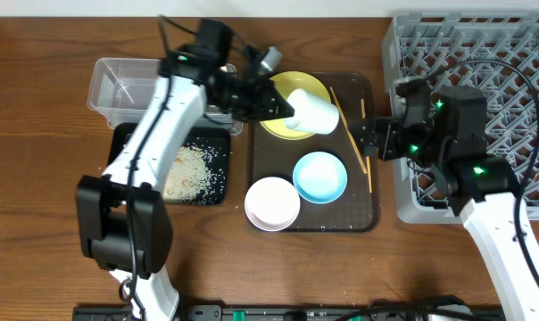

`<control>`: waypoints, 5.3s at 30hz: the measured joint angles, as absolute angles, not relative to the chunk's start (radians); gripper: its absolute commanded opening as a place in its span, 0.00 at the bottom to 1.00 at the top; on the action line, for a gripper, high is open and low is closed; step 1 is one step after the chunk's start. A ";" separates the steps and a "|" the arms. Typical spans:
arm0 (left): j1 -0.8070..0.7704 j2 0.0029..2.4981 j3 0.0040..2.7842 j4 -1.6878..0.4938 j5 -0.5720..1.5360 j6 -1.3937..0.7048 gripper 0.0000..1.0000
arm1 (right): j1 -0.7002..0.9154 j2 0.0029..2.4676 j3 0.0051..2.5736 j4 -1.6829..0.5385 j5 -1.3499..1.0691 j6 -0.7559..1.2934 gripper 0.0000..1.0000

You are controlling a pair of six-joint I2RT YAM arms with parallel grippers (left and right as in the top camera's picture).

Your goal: Sort waste into correct bins and load items into the dishwasher rack

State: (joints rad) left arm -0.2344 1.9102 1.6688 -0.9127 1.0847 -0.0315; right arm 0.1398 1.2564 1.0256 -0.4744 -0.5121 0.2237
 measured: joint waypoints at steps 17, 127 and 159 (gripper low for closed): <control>-0.170 1.913 1.668 -1.026 1.504 0.113 0.06 | 0.121 1.328 1.024 -0.115 -1.096 0.155 0.96; -0.230 1.629 1.694 -1.105 0.330 0.079 0.37 | 0.114 1.637 1.591 -1.210 -0.211 0.155 0.74; -0.553 1.847 1.414 -0.796 0.308 -0.214 0.38 | 0.281 1.688 1.525 -1.145 -0.179 0.220 0.77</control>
State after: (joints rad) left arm -0.5529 1.8473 1.4139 -0.7959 0.3084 -0.2138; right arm 0.2810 1.6878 1.5246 -1.1446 -0.1787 0.2199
